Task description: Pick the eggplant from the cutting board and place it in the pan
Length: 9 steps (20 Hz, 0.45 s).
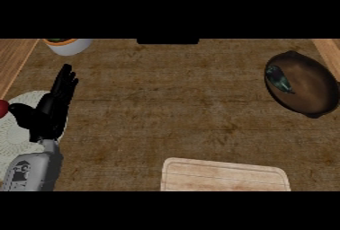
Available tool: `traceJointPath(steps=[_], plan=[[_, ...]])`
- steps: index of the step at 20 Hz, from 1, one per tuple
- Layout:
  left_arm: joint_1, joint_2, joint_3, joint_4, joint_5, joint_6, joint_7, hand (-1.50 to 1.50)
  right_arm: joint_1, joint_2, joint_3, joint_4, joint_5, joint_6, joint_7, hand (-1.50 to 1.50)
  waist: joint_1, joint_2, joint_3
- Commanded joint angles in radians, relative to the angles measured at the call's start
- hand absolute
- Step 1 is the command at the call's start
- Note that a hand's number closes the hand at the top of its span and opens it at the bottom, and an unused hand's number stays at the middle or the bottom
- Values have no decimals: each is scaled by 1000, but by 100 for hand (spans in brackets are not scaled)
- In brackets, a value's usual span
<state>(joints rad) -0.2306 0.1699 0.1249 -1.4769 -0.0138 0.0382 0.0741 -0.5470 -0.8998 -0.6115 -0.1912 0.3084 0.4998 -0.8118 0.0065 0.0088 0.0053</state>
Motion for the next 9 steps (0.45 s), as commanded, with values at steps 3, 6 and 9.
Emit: traceJointPath(steps=[3,6,9], plan=[[22,-11,6,25,1,2,-35,0,106,-49,0,-33,-36,251,-168,-150,-12,-6,-2],[38,-26,-20,-33,-11,17,6,0,166,-61,22,-59,-34,277,-189,-150,-11,-10,-1],[-35,-30,-20,36,-35,39,-6,0,169,-3,52,-99,-25,170,-195,-150,-10,-3,-1]])
